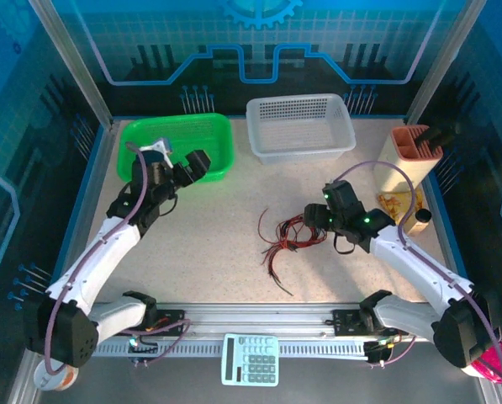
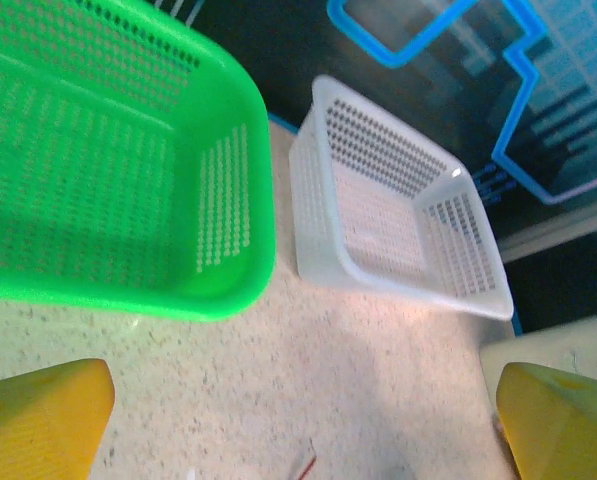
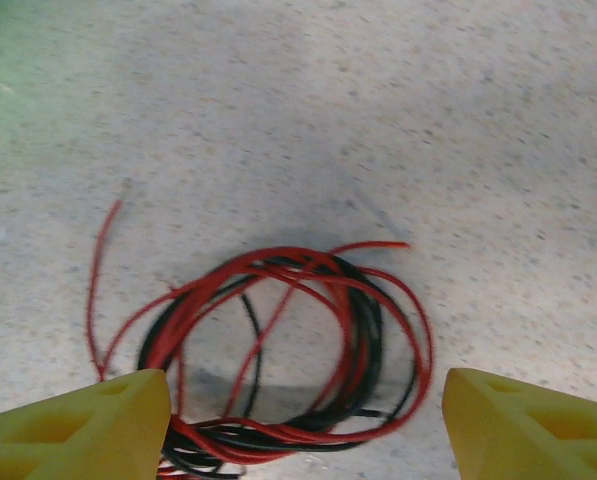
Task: Untangle the cables
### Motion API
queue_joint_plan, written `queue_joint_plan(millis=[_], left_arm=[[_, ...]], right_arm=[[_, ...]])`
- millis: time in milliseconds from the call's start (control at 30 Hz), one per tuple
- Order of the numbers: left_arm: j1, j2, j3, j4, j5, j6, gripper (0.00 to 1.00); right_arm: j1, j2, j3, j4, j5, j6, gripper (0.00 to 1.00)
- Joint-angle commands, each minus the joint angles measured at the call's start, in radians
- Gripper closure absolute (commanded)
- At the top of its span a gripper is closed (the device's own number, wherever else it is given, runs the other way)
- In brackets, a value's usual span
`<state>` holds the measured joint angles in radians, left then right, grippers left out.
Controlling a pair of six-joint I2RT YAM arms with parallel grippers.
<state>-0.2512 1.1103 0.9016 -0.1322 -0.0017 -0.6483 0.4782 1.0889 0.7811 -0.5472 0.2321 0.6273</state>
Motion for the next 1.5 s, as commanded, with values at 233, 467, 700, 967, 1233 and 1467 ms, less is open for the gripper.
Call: queue_joint_plan(millis=[233, 467, 700, 967, 1233, 1467], left_arm=[[-0.138, -0.022, 0.031, -0.159, 0.010, 0.048, 0.01], [-0.170, -0.025, 0.015, -0.174, 0.003, 0.047, 0.01], [-0.190, -0.022, -0.011, -0.167, -0.002, 0.038, 0.01], [-0.213, 0.042, 0.018, -0.146, -0.002, 0.029, 0.01], [-0.236, 0.081, 0.032, -0.123, 0.028, 0.003, 0.01], [-0.237, 0.138, -0.003, -0.051, 0.041, -0.013, 0.01]], right_arm=[[-0.060, 0.111, -0.024, -0.041, -0.049, 0.023, 0.23], [-0.070, 0.163, -0.048, 0.002, -0.080, 0.015, 0.25], [-0.074, 0.276, -0.045, 0.058, -0.134, -0.005, 0.29], [-0.112, 0.382, 0.061, 0.145, -0.355, -0.106, 0.94], [-0.115, 0.344, 0.235, 0.302, -0.591, -0.058, 1.00], [-0.128, 0.333, 0.220, 0.470, -0.615, 0.014, 1.00]])
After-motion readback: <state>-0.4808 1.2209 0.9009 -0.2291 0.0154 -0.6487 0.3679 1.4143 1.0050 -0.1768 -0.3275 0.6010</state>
